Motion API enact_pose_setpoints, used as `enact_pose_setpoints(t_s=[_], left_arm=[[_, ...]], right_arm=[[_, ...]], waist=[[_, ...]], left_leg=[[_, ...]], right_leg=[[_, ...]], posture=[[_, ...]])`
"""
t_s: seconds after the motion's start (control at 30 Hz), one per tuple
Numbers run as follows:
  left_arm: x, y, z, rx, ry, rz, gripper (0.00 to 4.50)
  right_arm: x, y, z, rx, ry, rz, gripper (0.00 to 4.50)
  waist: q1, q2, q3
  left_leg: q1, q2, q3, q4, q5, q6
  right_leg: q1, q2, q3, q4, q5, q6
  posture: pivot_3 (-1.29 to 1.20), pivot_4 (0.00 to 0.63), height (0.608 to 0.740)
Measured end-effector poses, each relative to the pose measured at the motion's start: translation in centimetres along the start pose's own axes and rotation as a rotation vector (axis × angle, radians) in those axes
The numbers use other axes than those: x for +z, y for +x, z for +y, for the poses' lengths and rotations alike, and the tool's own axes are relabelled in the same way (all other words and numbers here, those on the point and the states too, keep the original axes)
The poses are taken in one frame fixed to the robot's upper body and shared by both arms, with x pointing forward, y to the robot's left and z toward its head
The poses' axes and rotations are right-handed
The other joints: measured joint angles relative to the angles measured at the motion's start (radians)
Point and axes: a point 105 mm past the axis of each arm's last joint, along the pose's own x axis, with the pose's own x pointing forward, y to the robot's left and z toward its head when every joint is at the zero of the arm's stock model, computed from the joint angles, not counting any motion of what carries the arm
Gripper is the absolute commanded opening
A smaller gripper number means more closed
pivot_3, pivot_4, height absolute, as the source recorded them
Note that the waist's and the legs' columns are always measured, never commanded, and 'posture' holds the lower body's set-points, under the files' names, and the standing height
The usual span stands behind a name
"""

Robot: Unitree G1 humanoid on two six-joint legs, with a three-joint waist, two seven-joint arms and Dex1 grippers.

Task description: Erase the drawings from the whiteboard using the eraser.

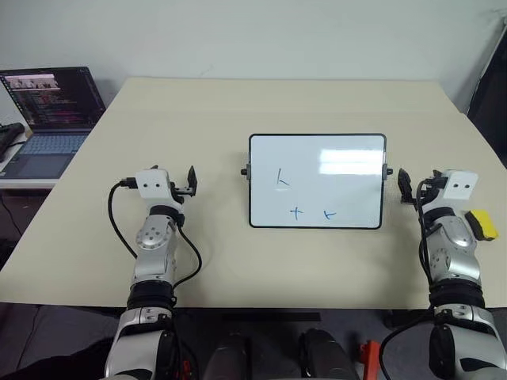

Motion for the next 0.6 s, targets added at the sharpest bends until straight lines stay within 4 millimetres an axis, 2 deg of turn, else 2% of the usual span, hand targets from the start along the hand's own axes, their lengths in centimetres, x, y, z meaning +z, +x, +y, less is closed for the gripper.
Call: enact_pose_setpoints(t_s=[0.33, 0.5, 0.6], left_arm=[[0.4, 0.2, -0.5, -0.047, -0.003, -0.009, 4.5], [0.6, 0.1, -1.6, -0.103, -0.001, -0.012, 4.5], [0.8, -0.6, -2.0, -0.102, -0.005, -0.03, 4.5]], right_arm=[[-0.3, 0.2, 0.5, -0.006, 0.022, 0.002, 4.44], [0.0, 0.0, -0.3, -0.02, 0.012, -0.003, 4.44], [0.2, -0.3, -0.8, -0.021, 0.009, -0.008, 4.44]], waist=[[-0.001, 0.0, 0.0], [0.001, 0.0, 0.0], [0.0, 0.0, 0.0]], left_leg=[[0.0, 0.0, 0.001, 0.0, 0.0, 0.0], [0.0, 0.0, 0.0, 0.0, 0.0, 0.0], [0.001, 0.0, 0.001, 0.0, 0.0, 0.0]], right_leg=[[0.0, 0.0, 0.0, 0.0, 0.0, 0.0], [0.0, 0.0, 0.0, 0.0, 0.0, 0.0], [0.0, 0.0, 0.001, 0.0, 0.0, 0.0]], posture=[[0.0, 0.15, 0.74], [0.0, 0.15, 0.74], [0.0, 0.15, 0.74]])
